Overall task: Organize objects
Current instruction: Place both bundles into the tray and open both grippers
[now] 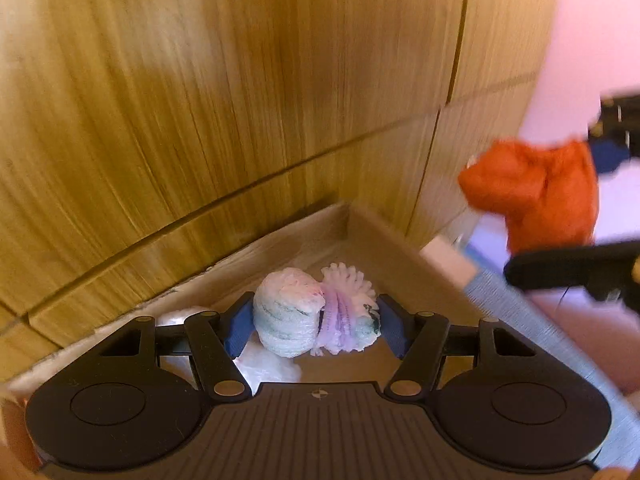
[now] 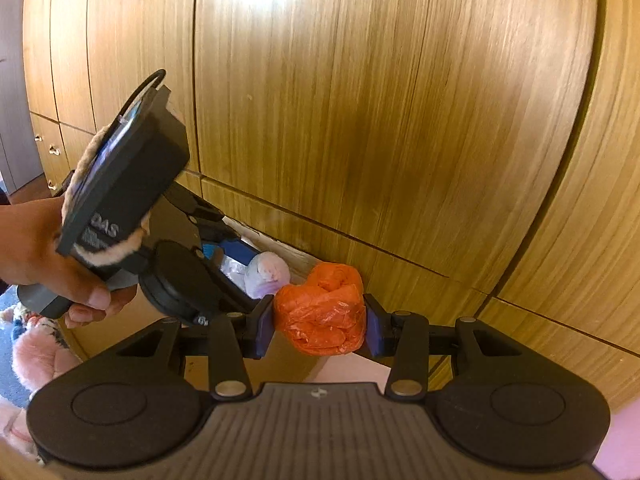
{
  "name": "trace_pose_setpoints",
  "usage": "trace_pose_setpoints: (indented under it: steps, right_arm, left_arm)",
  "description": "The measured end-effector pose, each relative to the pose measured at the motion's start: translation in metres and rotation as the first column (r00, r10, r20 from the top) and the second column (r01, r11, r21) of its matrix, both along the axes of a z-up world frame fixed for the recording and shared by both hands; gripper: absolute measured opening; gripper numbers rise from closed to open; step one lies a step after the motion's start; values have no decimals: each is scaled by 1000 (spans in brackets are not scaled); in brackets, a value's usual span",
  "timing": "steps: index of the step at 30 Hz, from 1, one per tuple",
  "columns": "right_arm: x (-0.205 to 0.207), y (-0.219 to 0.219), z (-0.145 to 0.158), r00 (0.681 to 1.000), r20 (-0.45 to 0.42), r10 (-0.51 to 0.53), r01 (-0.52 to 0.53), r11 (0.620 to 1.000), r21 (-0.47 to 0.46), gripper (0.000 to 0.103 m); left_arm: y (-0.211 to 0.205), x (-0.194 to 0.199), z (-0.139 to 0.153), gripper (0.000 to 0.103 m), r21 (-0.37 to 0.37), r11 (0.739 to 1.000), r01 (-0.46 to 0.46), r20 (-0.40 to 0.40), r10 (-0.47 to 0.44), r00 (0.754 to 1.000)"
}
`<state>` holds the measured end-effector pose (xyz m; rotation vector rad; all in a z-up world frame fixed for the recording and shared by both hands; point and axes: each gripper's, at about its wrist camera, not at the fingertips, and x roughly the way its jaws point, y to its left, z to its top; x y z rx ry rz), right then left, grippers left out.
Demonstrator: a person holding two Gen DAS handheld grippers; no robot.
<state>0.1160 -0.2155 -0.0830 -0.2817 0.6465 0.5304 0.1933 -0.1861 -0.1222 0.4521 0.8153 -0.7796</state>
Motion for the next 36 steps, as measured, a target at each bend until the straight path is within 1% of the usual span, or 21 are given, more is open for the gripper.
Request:
trace_pose_setpoints:
  steps: [1,2,4,8,11,14,16,19,22,24,31,36]
  right_arm:
    - [3,2,-3,1000,-4,3,-3,1000,-2,41]
    - [16,3,-1,1000,-9,7,-7,1000,-3,41]
    - [27,8,-4,1000,-20,21,-21,1000,-2,41]
    - [48,22,-20,998,-46,45,-47,998,-41,41]
    - [62,30,-32,996,-67,58,-63,995,-76,41]
    - [65,30,-35,995,-88,56,-64,994,-92,41]
    - [61,22,-26,994,-94,56,-65,993,-97,41]
    - [63,23,-28,992,-103,66,-76,992,-97,41]
    - [63,26,-29,991,-108,80,-93,989,-115,42]
    - [64,28,-29,991,-110,77,-91,988,-128,42]
    - [62,26,-25,992,-108,71,-87,986,-142,51]
    - [56,20,-20,993,-103,62,-76,987,-139,51]
  left_arm:
    - [0,1,-3,70,27,1000,13,11,-13,1000]
    - [0,3,-6,70,48,999,22,18,-23,1000]
    - [3,7,-10,70,80,996,39,17,-40,999]
    - [7,14,-15,72,111,992,58,-1,-59,998]
    - [10,17,-16,72,112,992,58,-1,-58,998]
    - [11,15,-19,72,134,989,62,18,-65,998]
    - [15,15,-20,73,125,990,62,16,-65,998]
    - [20,15,-21,73,121,991,62,18,-65,998]
    - [23,13,-22,74,131,988,76,42,-82,996]
    - [26,13,-23,74,128,989,77,42,-83,996]
    - [34,11,-24,80,128,989,78,59,-86,995]
    - [41,10,-21,82,108,991,74,55,-80,995]
